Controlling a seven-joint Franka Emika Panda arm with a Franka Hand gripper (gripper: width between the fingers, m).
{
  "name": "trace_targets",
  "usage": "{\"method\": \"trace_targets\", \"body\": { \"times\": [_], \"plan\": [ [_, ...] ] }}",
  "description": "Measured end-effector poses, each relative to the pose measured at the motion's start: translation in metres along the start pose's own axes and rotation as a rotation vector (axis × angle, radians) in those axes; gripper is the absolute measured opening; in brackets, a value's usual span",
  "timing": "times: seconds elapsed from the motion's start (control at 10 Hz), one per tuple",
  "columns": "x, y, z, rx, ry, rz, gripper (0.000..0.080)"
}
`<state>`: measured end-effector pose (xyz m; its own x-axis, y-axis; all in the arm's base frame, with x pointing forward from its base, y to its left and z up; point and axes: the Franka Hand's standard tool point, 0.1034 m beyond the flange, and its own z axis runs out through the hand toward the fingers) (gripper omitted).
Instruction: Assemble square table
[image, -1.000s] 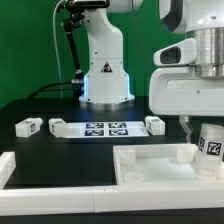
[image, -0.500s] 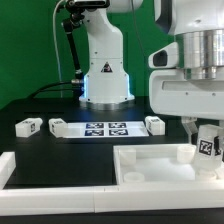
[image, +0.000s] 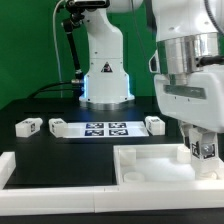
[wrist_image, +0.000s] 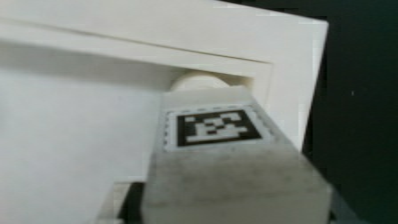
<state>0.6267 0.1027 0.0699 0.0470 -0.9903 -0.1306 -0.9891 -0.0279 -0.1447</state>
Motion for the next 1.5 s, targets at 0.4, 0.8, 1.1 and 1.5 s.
{"method": "trace_targets", "body": {
  "times": [0.4,0.8,1.1,1.5],
  "plan": [
    [0.001,0.003,0.000,0.021,-0.053,0.272,0.0297],
    [-0.027,-0.001,-0.002,-0.008,0.034,-0.320,0.0623],
    [-0.025,-0.001,-0.002,-0.012,0.034,-0.528,0.0648],
    [-0.017,-0.007,-0.004,-0.002,0.074,-0.997,0.0649]
  ]
}}
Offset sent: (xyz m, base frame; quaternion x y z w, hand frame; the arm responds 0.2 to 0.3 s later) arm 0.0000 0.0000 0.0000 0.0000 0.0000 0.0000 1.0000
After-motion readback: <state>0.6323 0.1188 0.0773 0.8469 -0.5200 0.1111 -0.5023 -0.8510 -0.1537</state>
